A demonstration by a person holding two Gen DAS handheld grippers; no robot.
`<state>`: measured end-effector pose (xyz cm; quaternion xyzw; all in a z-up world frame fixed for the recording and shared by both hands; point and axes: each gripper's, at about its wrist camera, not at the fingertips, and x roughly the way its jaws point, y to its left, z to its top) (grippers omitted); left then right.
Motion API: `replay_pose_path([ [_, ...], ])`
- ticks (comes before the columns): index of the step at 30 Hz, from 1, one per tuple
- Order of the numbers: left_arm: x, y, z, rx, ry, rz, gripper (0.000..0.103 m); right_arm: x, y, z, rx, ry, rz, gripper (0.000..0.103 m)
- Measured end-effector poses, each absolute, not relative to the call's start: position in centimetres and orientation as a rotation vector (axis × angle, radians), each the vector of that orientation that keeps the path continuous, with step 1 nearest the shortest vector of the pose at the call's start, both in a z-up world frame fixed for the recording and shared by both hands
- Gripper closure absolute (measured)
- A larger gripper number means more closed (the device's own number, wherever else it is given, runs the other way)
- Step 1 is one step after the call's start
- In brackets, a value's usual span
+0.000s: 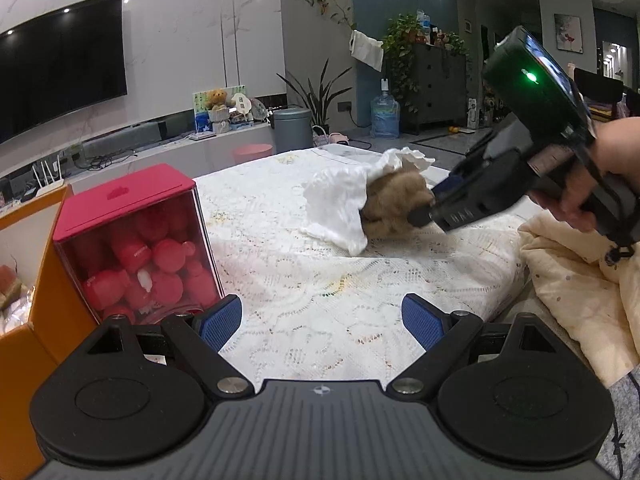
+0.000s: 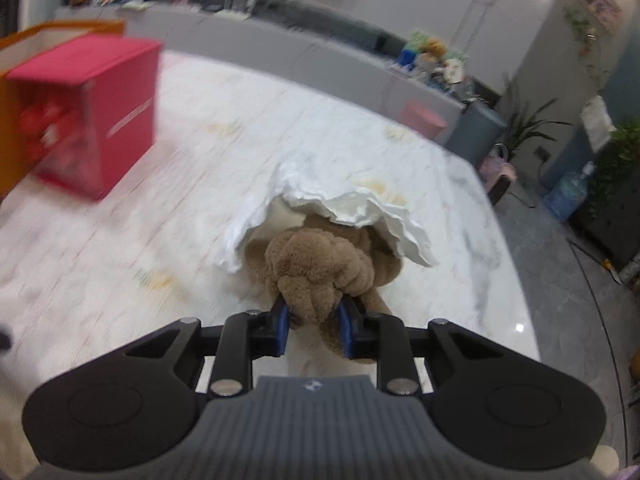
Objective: Organize soft objects
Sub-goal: 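Grasp the teddy bear with the right gripper while the left gripper grasps the white cloth, then lift the white cloth with the left gripper while the right gripper lifts the teddy bear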
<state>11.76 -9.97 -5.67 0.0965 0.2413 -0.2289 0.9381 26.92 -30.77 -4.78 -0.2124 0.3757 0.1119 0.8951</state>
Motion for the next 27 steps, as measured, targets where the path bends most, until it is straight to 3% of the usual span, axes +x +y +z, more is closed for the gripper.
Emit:
replay_pose_path([
  [9,15.8,-14.6,-7.6,0.272,0.519,-0.462,0.000,27.8,-33.1,-6.0,-0.387,0.930,0.188,0.079],
  [19,21.1,-19.6,-8.5,0.322,0.410,-0.521,0.000,29.2,-34.7,-7.3,-0.294,0.991,0.197,0.080],
  [27,22.1,-17.9,-7.3,0.249,0.402,-0.703,0.000,29.9,-36.0,-7.4,-0.193,1.011,0.200,0.079],
])
